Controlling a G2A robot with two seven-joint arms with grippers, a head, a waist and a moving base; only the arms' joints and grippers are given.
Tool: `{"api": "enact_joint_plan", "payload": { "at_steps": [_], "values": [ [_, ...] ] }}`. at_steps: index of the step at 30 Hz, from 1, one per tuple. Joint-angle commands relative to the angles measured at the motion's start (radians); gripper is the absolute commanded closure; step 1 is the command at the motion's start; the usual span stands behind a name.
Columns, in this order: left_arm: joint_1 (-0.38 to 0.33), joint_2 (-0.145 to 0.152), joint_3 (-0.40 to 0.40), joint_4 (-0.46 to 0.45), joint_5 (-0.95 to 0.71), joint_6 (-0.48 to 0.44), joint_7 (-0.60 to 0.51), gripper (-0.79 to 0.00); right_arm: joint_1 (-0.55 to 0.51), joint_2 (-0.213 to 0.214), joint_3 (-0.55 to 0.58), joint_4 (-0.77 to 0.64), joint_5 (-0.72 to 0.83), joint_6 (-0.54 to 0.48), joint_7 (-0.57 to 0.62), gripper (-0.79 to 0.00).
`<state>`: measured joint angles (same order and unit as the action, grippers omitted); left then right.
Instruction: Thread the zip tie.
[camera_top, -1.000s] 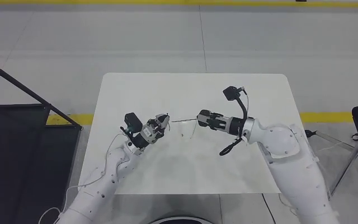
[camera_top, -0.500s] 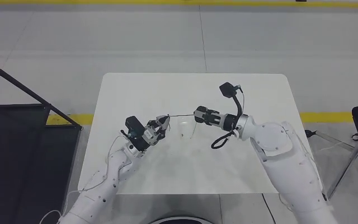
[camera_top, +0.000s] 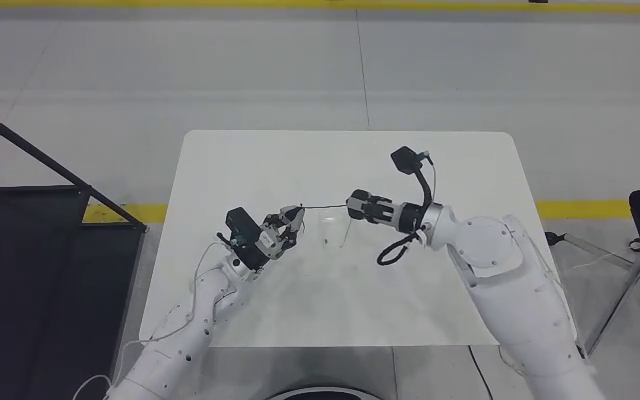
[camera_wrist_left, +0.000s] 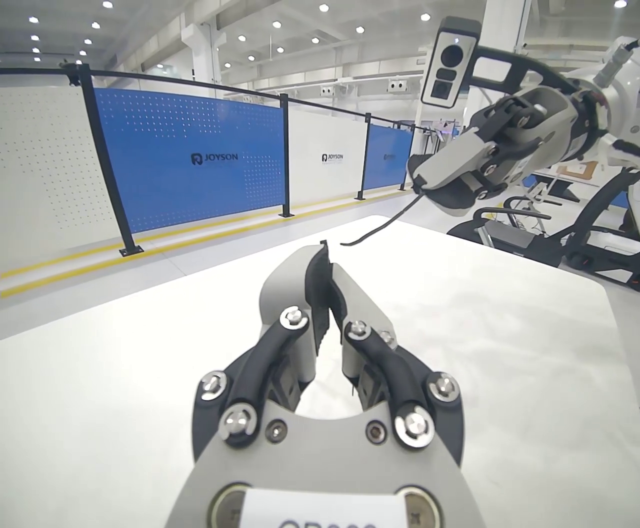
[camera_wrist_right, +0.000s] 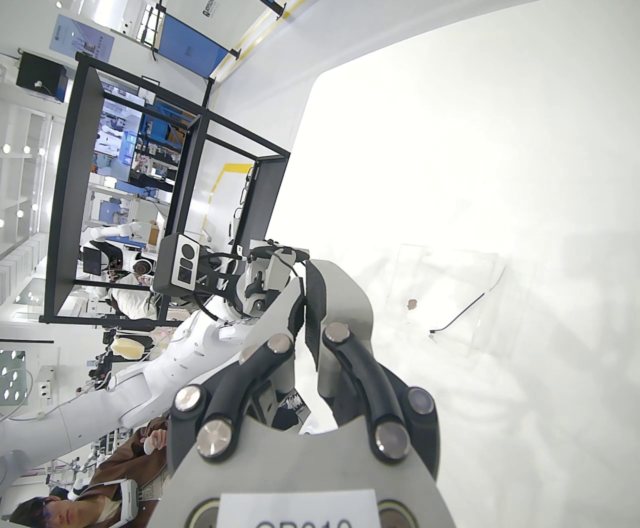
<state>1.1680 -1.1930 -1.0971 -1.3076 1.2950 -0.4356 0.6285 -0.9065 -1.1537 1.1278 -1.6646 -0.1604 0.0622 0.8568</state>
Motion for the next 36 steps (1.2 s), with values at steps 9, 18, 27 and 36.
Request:
{"api": "enact_joint_plan", "payload": {
  "at_steps": [9, 18, 27, 36],
  "values": [
    [0.001, -0.004, -0.004, 0.003, 0.012, 0.003, 0.002, 0.000, 0.016, -0.002, -0.009, 0.014, 0.004, 0.014, 0.001, 0.000],
    [0.001, -0.009, -0.006, 0.006, 0.023, 0.007, 0.009, 0.000, 0.026, -0.004, -0.016, 0.028, 0.009, 0.018, 0.000, 0.000],
    [0.003, -0.012, -0.009, 0.007, 0.033, 0.008, 0.016, 0.000, 0.032, -0.005, -0.018, 0.036, 0.016, 0.025, -0.001, 0.000],
    [0.006, -0.014, -0.015, 0.008, 0.037, 0.005, 0.021, 0.000, 0.033, -0.005, -0.023, 0.037, 0.015, 0.030, 0.004, 0.000]
  ]
}}
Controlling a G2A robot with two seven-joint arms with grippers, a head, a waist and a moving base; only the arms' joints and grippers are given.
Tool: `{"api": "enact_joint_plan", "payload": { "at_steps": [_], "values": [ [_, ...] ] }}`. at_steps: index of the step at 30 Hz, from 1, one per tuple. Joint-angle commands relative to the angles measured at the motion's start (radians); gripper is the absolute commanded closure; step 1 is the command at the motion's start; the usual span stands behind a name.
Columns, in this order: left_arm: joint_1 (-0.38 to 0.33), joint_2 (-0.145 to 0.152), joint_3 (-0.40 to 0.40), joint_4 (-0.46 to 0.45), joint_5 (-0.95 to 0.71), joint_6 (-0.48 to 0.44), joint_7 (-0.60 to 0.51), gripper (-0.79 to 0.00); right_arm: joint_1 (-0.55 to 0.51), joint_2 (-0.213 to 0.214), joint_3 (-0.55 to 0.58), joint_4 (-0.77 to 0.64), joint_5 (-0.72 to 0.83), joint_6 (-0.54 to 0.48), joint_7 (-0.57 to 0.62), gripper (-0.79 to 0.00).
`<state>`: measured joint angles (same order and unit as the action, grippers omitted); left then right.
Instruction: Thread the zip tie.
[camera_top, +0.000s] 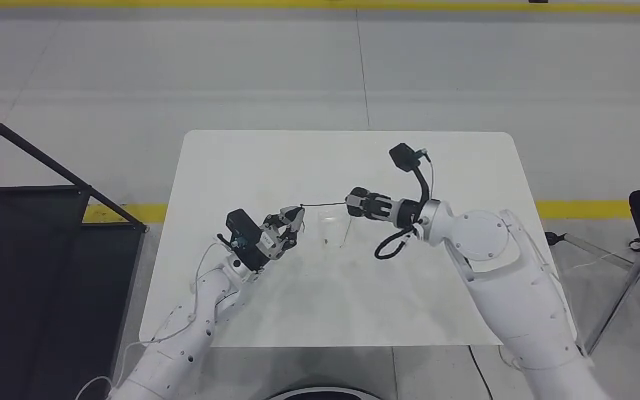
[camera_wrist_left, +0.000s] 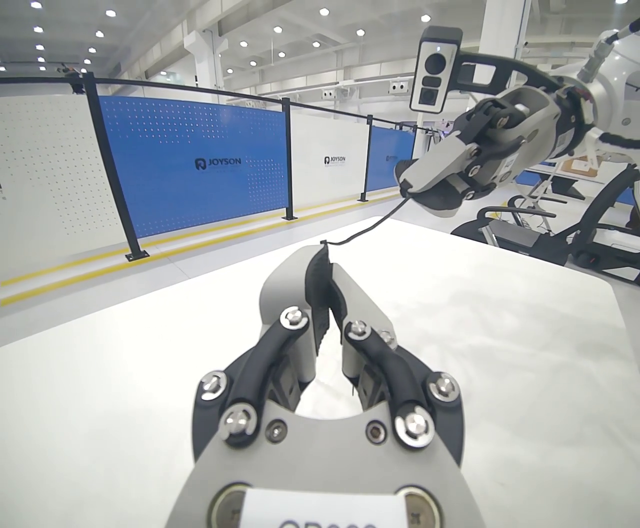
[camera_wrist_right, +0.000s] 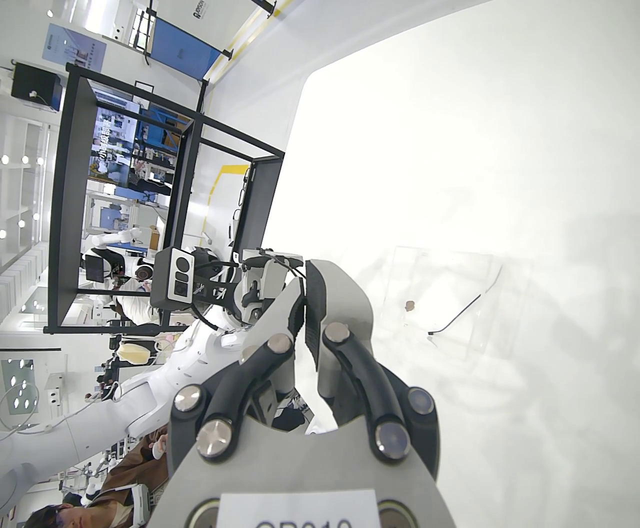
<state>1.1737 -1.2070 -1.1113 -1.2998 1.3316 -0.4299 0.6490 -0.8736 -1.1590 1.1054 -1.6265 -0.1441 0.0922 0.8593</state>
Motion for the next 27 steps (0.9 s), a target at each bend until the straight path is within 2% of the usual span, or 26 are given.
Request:
{"api": "enact_joint_plan", "payload": {
  "at_steps": [1, 27],
  "values": [
    [0.001, -0.001, -0.001, 0.000, 0.001, -0.001, 0.000, 0.000, 0.000, 0.000, -0.001, -0.001, -0.002, 0.000, 0.002, 0.000],
    [0.003, -0.004, -0.006, 0.000, 0.005, -0.002, 0.001, 0.000, -0.021, 0.003, 0.014, -0.022, 0.012, -0.018, -0.009, 0.000]
  ]
}}
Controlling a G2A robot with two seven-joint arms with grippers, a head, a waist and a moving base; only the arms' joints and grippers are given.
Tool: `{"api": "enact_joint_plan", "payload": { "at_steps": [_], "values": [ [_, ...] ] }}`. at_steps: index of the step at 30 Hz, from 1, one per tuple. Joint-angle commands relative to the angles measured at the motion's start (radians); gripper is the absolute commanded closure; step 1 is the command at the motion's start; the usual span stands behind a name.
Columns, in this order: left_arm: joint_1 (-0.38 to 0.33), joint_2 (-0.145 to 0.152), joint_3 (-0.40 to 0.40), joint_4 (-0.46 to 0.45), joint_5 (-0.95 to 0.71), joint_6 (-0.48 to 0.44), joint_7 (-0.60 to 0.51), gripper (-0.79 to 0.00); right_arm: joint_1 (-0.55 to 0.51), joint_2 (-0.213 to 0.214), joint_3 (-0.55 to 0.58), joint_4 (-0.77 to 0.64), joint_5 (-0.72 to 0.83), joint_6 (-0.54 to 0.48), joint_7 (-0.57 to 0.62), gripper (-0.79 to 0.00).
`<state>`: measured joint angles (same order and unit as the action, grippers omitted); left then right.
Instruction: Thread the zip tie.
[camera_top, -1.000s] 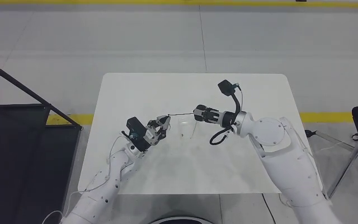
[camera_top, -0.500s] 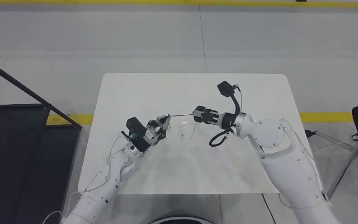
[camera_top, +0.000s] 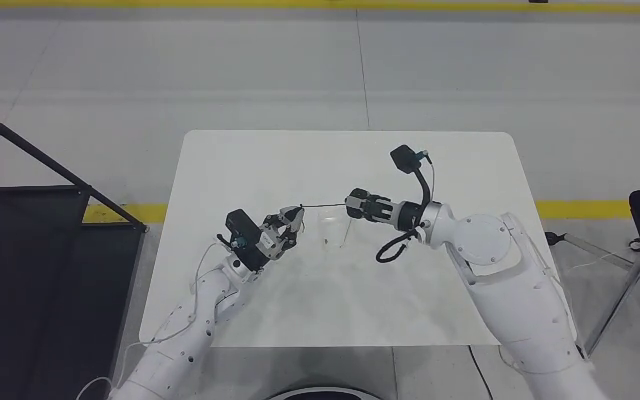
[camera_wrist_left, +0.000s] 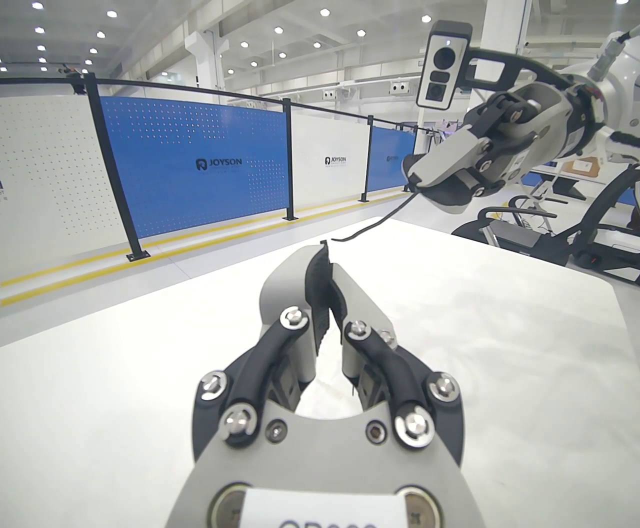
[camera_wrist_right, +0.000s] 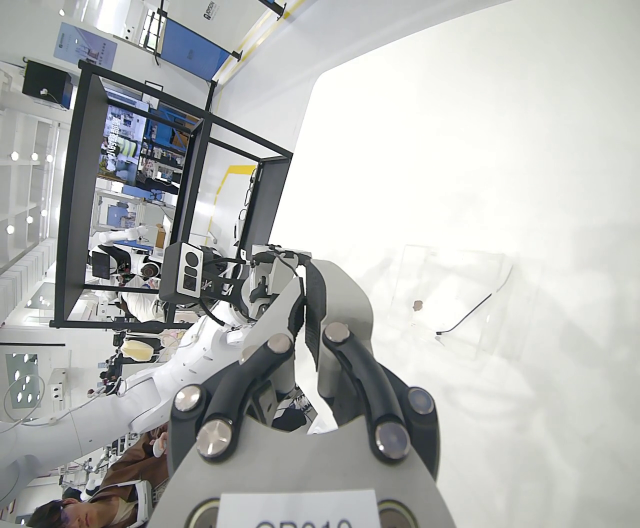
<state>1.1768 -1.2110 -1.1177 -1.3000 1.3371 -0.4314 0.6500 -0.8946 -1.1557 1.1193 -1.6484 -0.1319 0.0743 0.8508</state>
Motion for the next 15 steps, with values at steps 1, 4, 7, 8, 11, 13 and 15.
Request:
{"api": "enact_joint_plan", "payload": {
  "at_steps": [1, 4, 7, 8, 11, 13, 15],
  "values": [
    [0.000, 0.000, 0.000, 0.000, 0.000, 0.000, 0.000, 0.000, 0.000, 0.000, 0.000, 0.000, 0.000, 0.000, 0.000, 0.000],
    [0.000, 0.000, 0.000, 0.000, 0.000, 0.000, 0.000, 0.000, 0.000, 0.000, 0.000, 0.000, 0.000, 0.000, 0.000, 0.000],
    [0.000, 0.000, 0.000, 0.000, 0.000, 0.000, 0.000, 0.000, 0.000, 0.000, 0.000, 0.000, 0.000, 0.000, 0.000, 0.000],
    [0.000, 0.000, 0.000, 0.000, 0.000, 0.000, 0.000, 0.000, 0.000, 0.000, 0.000, 0.000, 0.000, 0.000, 0.000, 0.000],
    [0.000, 0.000, 0.000, 0.000, 0.000, 0.000, 0.000, 0.000, -0.017, 0.000, 0.000, -0.008, -0.002, -0.006, -0.020, 0.000],
    [0.000, 0.000, 0.000, 0.000, 0.000, 0.000, 0.000, 0.000, -0.022, 0.001, 0.000, -0.012, -0.005, -0.006, -0.018, 0.000],
    [0.000, 0.000, 0.000, 0.000, 0.000, 0.000, 0.000, 0.000, -0.024, 0.002, -0.001, -0.016, -0.009, -0.006, -0.015, 0.000]
  ]
}}
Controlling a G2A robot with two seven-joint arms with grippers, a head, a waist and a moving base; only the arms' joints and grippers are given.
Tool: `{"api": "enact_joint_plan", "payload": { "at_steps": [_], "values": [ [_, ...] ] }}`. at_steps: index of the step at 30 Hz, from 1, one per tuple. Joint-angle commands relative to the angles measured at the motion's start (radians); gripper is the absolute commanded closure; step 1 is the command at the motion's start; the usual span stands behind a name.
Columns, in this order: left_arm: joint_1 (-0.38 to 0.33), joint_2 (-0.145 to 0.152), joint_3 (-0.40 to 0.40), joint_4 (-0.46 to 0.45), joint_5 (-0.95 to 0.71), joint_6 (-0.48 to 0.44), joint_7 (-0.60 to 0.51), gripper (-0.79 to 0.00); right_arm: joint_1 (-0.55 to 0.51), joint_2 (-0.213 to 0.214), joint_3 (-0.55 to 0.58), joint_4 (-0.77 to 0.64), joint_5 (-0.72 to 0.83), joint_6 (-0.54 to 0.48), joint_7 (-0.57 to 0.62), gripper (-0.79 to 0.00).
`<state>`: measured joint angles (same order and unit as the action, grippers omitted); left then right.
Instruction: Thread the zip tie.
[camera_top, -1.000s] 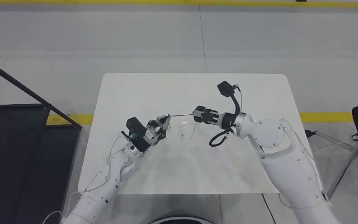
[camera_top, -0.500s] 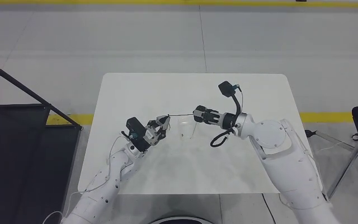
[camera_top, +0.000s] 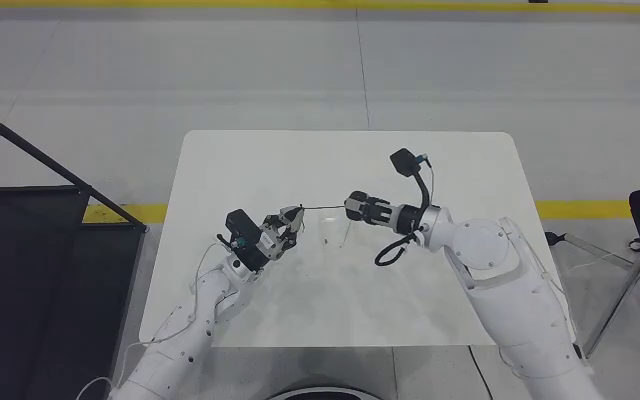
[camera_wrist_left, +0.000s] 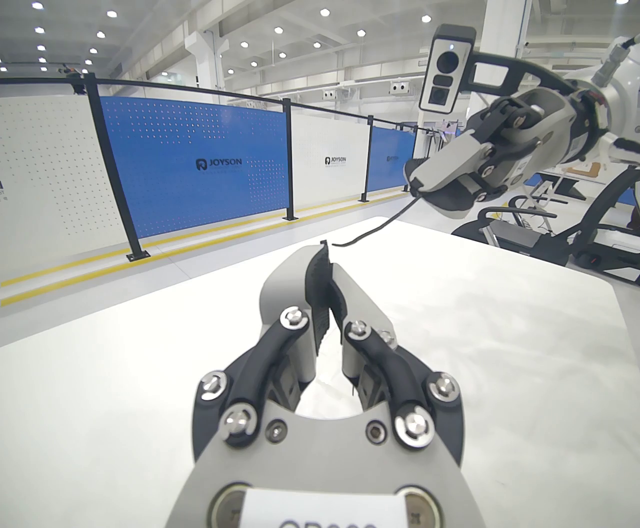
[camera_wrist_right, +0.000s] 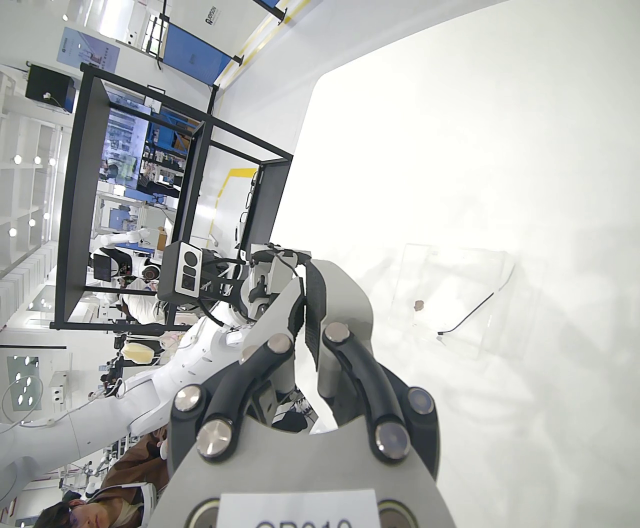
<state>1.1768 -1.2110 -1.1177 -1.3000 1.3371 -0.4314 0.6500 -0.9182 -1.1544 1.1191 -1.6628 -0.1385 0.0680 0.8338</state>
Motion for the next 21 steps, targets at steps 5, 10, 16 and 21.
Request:
{"api": "enact_joint_plan", "payload": {
  "at_steps": [5, 10, 16, 21],
  "values": [
    [0.000, 0.000, 0.000, 0.000, 0.000, 0.000, 0.000, 0.000, -0.004, 0.001, 0.003, -0.003, 0.001, 0.003, 0.001, 0.000],
    [0.000, 0.000, 0.000, 0.000, 0.000, 0.000, 0.000, 0.000, -0.010, 0.002, 0.008, -0.005, 0.005, 0.005, -0.003, 0.000],
    [0.000, 0.000, 0.000, 0.000, 0.000, 0.000, 0.000, 0.000, -0.012, 0.002, 0.008, -0.007, 0.008, 0.008, -0.003, 0.000],
    [0.000, 0.000, 0.000, 0.000, 0.000, 0.000, 0.000, 0.000, -0.009, 0.002, 0.008, -0.004, 0.012, 0.008, 0.001, 0.000]
  ]
}}
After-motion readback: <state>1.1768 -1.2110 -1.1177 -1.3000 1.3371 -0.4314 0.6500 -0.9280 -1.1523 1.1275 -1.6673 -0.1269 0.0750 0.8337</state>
